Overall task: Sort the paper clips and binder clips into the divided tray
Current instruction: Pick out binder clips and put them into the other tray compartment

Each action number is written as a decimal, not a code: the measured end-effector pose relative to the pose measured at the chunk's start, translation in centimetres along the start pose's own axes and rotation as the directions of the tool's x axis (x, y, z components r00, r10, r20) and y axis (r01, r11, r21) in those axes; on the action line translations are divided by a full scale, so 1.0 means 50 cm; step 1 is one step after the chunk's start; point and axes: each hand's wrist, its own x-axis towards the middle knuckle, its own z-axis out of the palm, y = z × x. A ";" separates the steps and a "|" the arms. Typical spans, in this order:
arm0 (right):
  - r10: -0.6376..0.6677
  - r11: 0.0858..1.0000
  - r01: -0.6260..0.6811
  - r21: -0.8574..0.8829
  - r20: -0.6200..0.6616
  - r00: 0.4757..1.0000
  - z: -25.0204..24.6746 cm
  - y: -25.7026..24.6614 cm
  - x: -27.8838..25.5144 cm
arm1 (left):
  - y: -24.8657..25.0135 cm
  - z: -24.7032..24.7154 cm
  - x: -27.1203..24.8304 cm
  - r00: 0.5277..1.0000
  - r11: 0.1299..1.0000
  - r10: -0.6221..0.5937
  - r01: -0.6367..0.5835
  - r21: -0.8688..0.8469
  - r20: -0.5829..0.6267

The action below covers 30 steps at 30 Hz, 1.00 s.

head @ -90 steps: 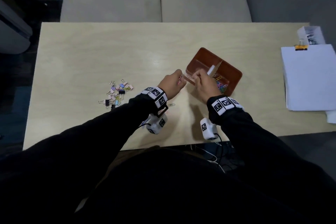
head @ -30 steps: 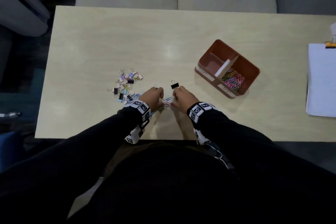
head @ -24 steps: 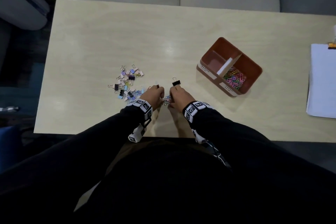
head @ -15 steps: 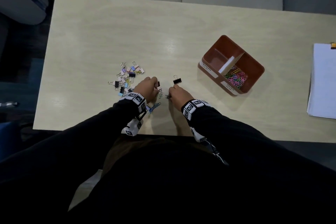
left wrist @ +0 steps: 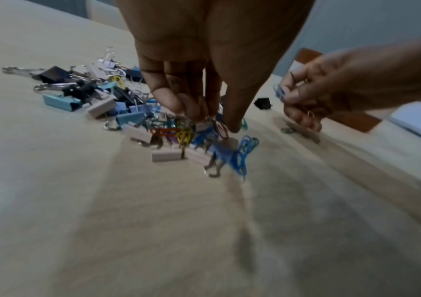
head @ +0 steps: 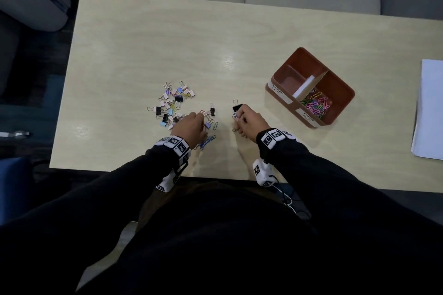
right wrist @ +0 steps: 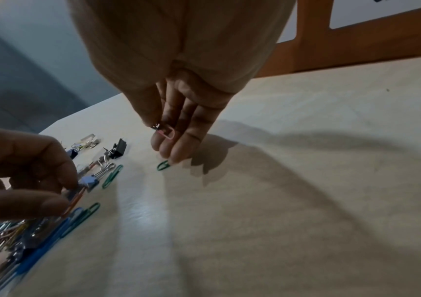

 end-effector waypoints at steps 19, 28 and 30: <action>0.122 0.880 -0.105 0.463 -0.006 0.992 -0.019 0.016 -0.006 | -0.020 -0.040 -0.008 0.993 0.912 -0.058 0.012 -0.410 -0.098; 0.029 0.988 -0.026 -0.155 0.013 0.999 -0.013 0.019 -0.009 | -0.001 -0.046 -0.027 0.999 0.823 -0.040 0.039 -0.567 0.012; -0.030 0.926 0.063 -0.373 0.093 0.995 -0.003 0.026 -0.005 | 0.002 -0.036 -0.030 0.995 0.835 0.014 0.042 -0.549 0.098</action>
